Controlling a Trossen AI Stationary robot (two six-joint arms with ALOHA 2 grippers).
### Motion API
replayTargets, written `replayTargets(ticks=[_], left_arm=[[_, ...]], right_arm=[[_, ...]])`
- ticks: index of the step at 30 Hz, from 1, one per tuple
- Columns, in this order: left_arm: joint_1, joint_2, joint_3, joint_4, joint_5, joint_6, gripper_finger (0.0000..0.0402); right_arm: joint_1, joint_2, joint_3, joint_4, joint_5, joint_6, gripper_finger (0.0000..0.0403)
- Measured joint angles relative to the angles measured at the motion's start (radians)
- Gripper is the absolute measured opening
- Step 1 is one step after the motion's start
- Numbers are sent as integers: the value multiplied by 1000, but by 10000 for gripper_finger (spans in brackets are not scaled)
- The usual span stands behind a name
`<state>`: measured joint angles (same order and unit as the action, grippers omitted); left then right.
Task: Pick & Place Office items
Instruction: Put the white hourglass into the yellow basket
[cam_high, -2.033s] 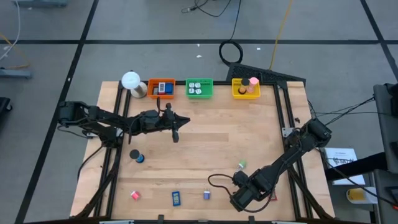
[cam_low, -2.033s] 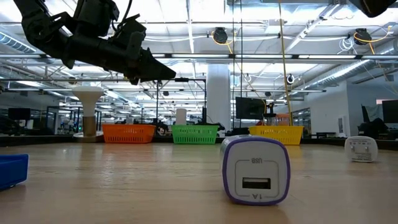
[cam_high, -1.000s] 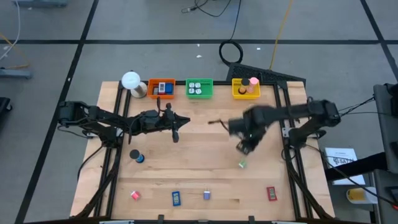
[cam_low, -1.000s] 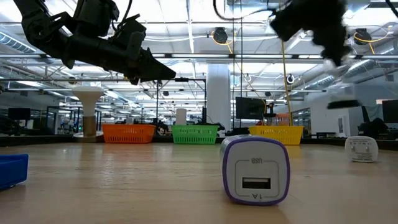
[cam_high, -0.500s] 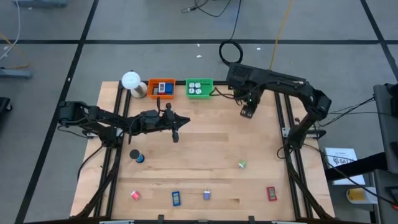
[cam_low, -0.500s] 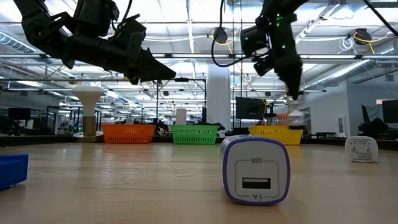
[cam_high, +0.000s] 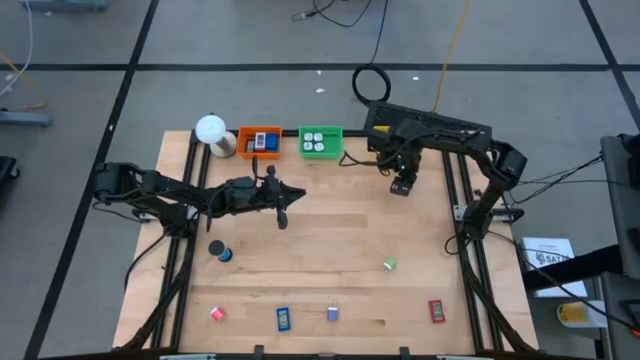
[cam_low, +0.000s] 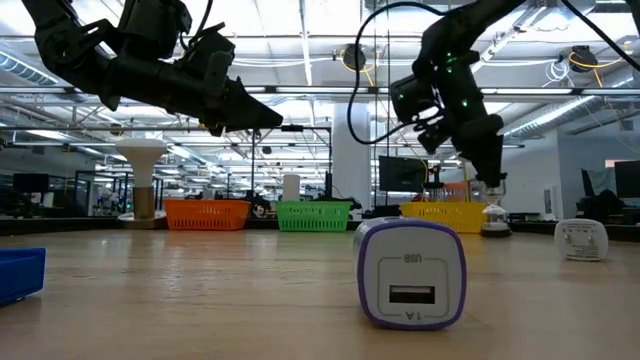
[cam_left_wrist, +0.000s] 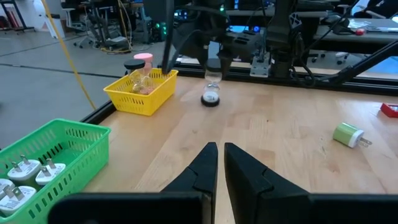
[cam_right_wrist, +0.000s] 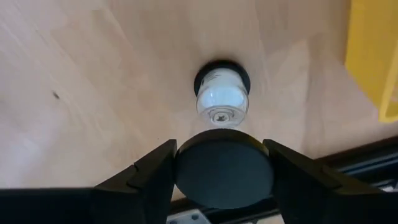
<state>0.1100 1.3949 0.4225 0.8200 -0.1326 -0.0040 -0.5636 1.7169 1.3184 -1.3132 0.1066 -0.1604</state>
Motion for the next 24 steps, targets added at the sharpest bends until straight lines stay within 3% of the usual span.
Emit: replayTargets(ticks=[8, 15, 24], left_arm=[[0, 0, 0, 0, 0, 0, 33], [0, 0, 0, 0, 0, 0, 33], [0, 0, 0, 0, 0, 0, 33]], right_arm=[[3, -19, -5, 7, 77, 26, 267], [14, -121, -5, 7, 82, 79, 300], [16, -308, -4, 14, 80, 580, 299]])
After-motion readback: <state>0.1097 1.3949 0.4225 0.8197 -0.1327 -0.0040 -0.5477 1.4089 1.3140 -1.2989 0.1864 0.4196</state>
